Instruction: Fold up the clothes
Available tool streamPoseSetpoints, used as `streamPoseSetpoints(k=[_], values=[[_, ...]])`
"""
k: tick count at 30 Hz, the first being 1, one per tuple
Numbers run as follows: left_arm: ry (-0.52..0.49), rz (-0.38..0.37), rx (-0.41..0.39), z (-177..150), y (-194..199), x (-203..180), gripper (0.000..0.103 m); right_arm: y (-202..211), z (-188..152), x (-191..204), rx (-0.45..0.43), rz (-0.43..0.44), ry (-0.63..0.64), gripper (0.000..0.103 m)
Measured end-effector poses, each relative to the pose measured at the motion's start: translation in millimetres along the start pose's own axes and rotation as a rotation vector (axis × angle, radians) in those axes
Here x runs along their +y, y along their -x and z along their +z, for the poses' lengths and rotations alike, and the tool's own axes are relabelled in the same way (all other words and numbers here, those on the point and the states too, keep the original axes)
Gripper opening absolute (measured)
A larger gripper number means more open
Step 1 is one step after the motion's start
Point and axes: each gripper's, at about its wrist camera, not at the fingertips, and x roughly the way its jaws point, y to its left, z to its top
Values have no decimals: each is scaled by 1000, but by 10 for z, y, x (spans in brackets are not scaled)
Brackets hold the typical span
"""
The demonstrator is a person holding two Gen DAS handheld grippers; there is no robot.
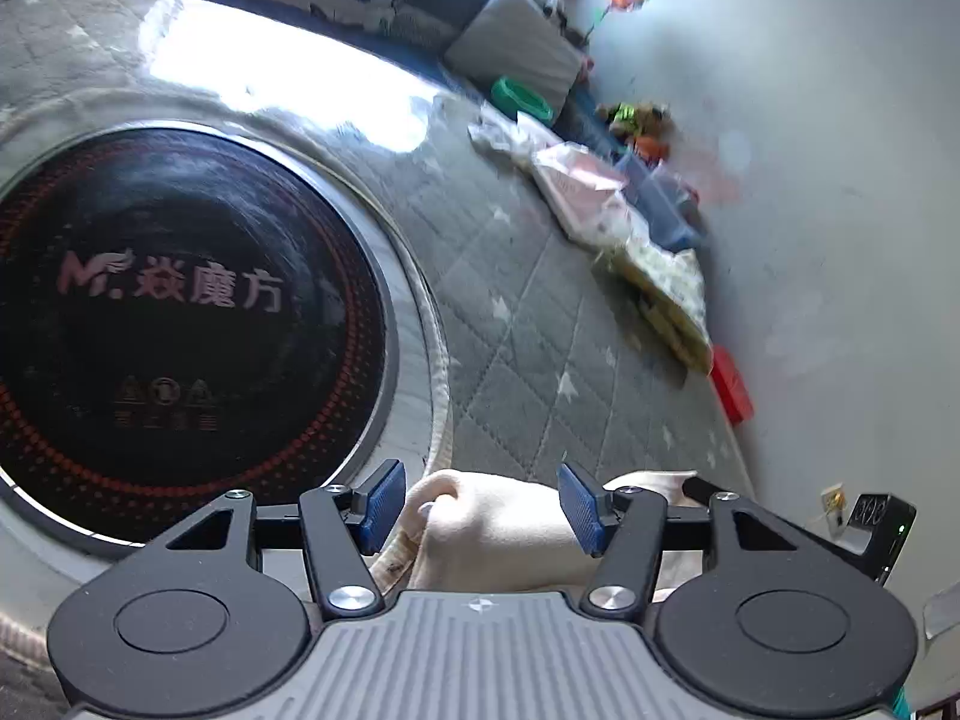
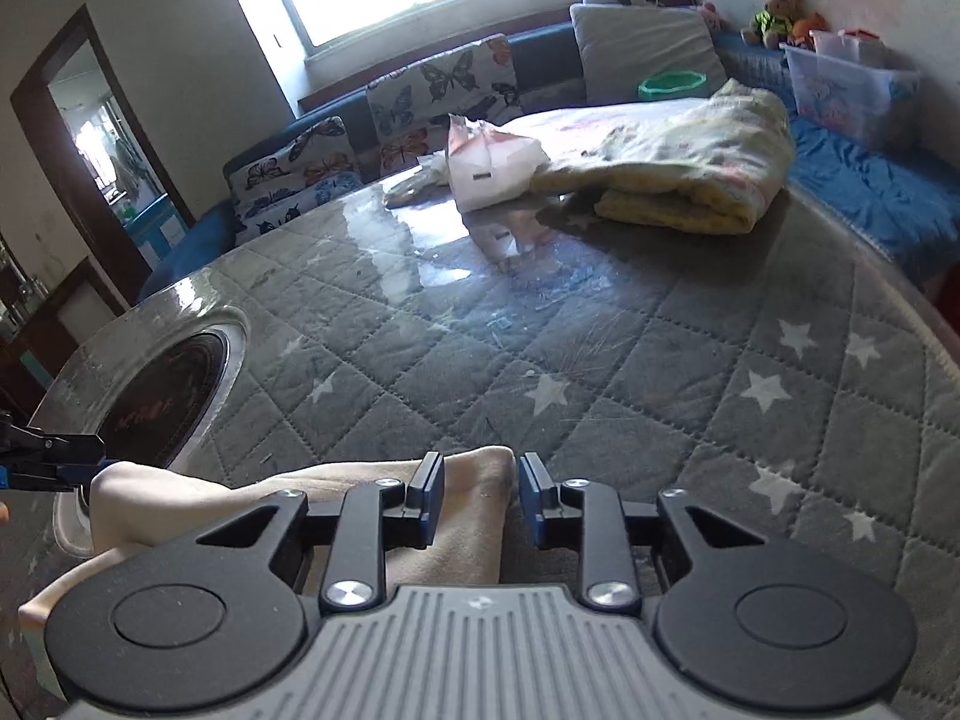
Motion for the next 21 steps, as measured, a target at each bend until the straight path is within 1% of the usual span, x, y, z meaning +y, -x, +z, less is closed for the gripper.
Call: streamPoseSetpoints(k=[1,2,3,4,5,6,7,10,14,17,18,20,21], values=[[-2,1,9,7,-47,-13,57,-23,3,-6,8,5,-4,26],[-2,-9,15,8,-84,-16,53,-34,0,-2,12,9,-2,26],[-4,-18,20,8,-117,-19,41,-44,-3,3,16,13,0,24],[-28,-36,4,-11,-72,-42,30,-41,-6,13,12,11,4,18],[-52,-53,-12,-30,-27,-65,24,-38,-9,24,6,8,8,10],[-76,-70,-28,-49,18,-88,15,-35,-12,34,0,5,12,8],[-100,-87,-45,-68,63,-111,12,-3,-10,30,-19,9,6,8],[-172,-139,-93,-124,198,-179,7,115,-8,15,-59,32,5,7],[-269,-207,-158,-200,378,-271,6,295,-41,18,-102,52,46,7],[-338,-256,-206,-254,509,-337,9,346,-69,-2,-92,32,59,7],[-311,-210,-195,-222,468,-315,9,336,-83,-12,-81,17,65,7],[-243,-87,-159,-115,314,-232,13,292,-92,-32,-61,13,61,7],[-224,-57,-144,-83,233,-193,15,268,-93,-31,-57,9,56,8]])
